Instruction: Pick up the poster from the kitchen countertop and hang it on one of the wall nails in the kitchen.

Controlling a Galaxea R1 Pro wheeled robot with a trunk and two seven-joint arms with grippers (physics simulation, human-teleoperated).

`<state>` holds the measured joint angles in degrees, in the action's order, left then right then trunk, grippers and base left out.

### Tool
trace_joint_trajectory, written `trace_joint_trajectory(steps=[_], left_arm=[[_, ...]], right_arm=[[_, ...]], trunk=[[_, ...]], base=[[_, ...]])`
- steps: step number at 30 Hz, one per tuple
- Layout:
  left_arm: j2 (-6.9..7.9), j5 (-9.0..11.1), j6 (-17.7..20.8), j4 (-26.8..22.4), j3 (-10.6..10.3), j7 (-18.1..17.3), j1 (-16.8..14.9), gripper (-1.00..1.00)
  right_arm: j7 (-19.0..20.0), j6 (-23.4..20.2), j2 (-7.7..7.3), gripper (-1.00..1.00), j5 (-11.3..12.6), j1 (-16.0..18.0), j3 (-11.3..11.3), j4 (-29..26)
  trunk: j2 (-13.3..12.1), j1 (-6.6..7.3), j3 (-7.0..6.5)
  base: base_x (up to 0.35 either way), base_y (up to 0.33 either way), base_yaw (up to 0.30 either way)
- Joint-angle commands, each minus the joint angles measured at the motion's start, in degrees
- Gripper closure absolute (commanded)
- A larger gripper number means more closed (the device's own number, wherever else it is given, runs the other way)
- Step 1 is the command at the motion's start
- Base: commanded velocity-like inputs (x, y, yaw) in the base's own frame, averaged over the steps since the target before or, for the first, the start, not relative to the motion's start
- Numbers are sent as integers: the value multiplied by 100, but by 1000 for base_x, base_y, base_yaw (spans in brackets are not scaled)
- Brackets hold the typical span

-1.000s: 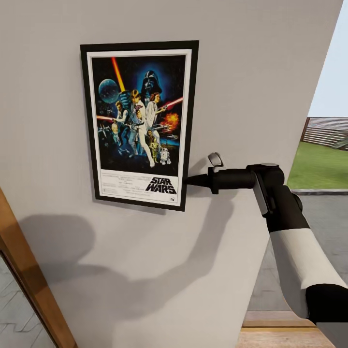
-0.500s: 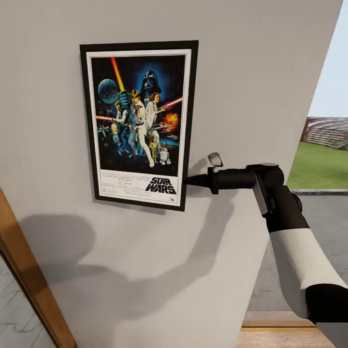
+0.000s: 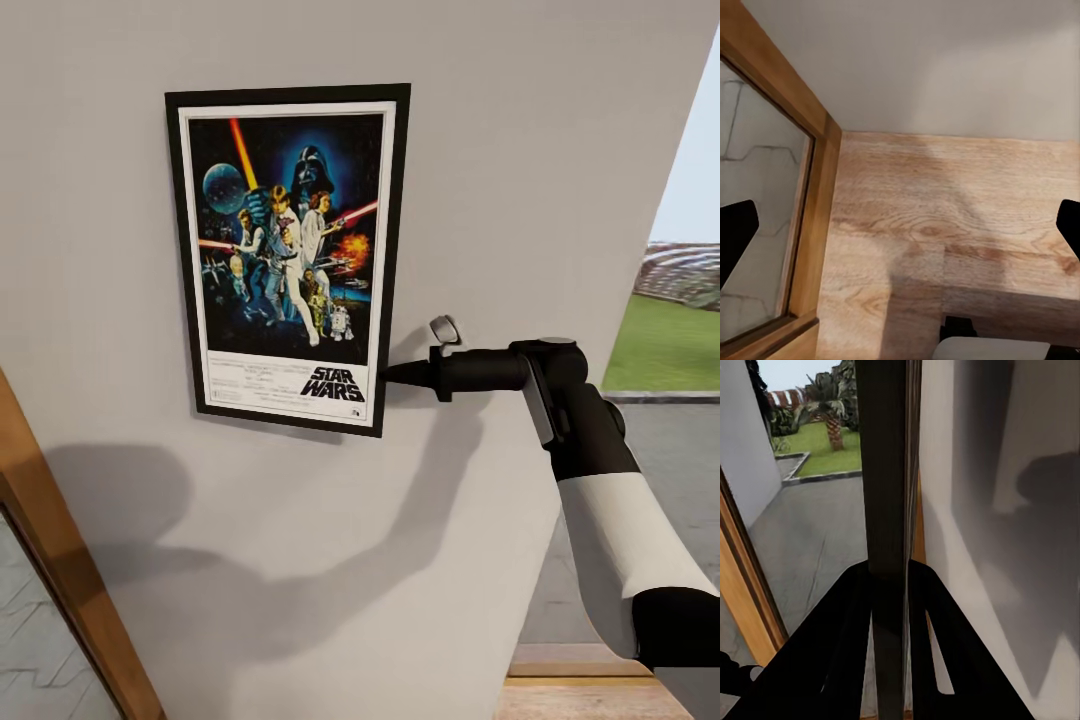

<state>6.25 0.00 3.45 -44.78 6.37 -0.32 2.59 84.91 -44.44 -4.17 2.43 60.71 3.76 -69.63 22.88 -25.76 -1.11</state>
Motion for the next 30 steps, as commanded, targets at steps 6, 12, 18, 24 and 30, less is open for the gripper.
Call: trace_joint_trajectory(steps=[6, 12, 18, 24, 30], left_arm=[[-1, 0, 39, -17, 4, -3, 5, -100], [-1, 0, 41, -15, 4, -3, 5, -100], [-1, 0, 42, -16, 4, -3, 5, -100], [-1, 0, 42, -17, 4, -3, 5, -100], [-1, 0, 40, -16, 4, -3, 5, -100]], right_arm=[[16, -83, -5, 100, 29, 2, 10, 2], [16, -83, -5, 100, 29, 2, 10, 2], [16, -83, -5, 100, 29, 2, 10, 2], [16, -83, -5, 100, 29, 2, 10, 2], [16, -83, -5, 100, 29, 2, 10, 2]], trunk=[[3, -2, 1], [3, -2, 1], [3, -2, 1], [3, -2, 1], [3, -2, 1]], base=[[0, 8, 0], [0, 1, 0], [0, 0, 0], [0, 5, 0], [0, 96, 0]])
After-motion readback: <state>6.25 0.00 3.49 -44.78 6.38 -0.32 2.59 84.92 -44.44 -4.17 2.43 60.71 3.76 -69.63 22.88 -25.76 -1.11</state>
